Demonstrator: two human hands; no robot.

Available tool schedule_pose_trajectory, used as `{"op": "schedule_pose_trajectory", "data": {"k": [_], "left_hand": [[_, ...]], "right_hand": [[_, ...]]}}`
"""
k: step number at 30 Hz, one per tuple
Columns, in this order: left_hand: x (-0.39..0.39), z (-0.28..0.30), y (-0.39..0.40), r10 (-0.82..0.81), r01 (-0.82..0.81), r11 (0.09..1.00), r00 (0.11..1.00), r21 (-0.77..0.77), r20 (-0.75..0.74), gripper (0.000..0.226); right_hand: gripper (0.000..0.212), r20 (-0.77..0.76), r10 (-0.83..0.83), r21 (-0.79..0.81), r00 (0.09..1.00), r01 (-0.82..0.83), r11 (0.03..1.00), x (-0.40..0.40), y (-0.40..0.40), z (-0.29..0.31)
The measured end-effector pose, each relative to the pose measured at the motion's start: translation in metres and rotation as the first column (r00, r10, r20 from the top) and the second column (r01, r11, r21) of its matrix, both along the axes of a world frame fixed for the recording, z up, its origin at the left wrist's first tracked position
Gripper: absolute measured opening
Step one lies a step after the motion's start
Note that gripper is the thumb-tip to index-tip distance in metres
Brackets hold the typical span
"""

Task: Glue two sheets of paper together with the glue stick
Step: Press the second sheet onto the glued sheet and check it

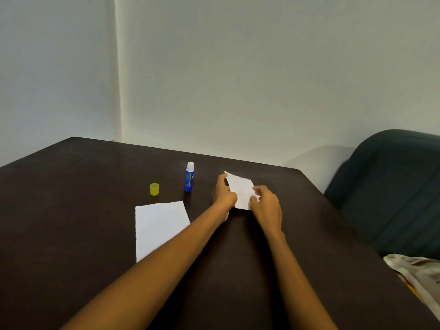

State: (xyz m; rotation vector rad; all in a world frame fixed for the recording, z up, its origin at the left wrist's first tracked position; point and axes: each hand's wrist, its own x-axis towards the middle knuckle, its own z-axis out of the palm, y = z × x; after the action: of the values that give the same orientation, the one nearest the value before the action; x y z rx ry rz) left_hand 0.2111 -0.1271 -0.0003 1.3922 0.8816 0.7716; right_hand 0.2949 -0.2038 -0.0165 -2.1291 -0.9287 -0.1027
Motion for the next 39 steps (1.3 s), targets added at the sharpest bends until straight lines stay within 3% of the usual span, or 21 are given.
{"op": "schedule_pose_trajectory", "data": {"k": [2, 5, 11, 18, 21, 24, 29, 32, 39], "left_hand": [[-0.014, -0.001, -0.003, -0.061, 0.062, 0.994, 0.998, 0.088, -0.010, 0.063], [-0.044, 0.002, -0.006, -0.151, 0.152, 0.976, 0.988, 0.159, -0.017, 0.055], [-0.114, 0.006, -0.011, -0.200, 0.186, 0.963, 0.978, 0.193, 0.055, 0.050], [-0.189, 0.004, -0.005, -0.155, 0.132, 0.950, 0.986, 0.284, 0.059, 0.034], [-0.214, -0.007, 0.016, 0.107, -0.055, 0.906, 0.989, 0.420, -0.101, 0.024], [-0.228, -0.019, 0.039, 0.302, -0.094, 0.851, 0.892, 0.517, -0.335, 0.031], [-0.212, -0.005, 0.045, 0.260, 0.129, 0.870, 0.700, 0.476, -0.665, 0.039], [-0.202, 0.003, 0.046, 0.264, 0.183, 0.869, 0.614, 0.459, -0.744, 0.043], [-0.201, 0.011, 0.055, 0.163, 0.173, 0.924, 0.626, 0.340, -0.762, 0.043]], "right_hand": [[0.035, -0.136, -0.029, 0.129, 0.990, 0.047, 0.991, 0.002, -0.002, 0.005], [0.043, -0.482, -0.011, 0.252, 0.876, 0.151, 0.956, 0.000, -0.011, 0.012], [0.021, -0.664, 0.195, 0.288, 0.722, 0.005, 0.958, -0.031, -0.031, 0.021], [0.016, -0.692, 0.341, 0.262, 0.636, -0.220, 0.940, -0.083, -0.029, 0.029], [0.015, -0.710, 0.419, 0.315, 0.566, -0.277, 0.908, -0.101, -0.020, 0.026], [0.014, -0.699, 0.432, 0.326, 0.569, -0.285, 0.902, -0.114, -0.013, 0.021], [0.014, -0.699, 0.418, 0.304, 0.580, -0.289, 0.908, -0.112, -0.012, 0.020], [0.015, -0.696, 0.439, 0.306, 0.569, -0.318, 0.897, -0.109, -0.013, 0.017], [0.015, -0.677, 0.398, 0.195, 0.619, -0.370, 0.908, -0.111, -0.003, 0.013]]}}
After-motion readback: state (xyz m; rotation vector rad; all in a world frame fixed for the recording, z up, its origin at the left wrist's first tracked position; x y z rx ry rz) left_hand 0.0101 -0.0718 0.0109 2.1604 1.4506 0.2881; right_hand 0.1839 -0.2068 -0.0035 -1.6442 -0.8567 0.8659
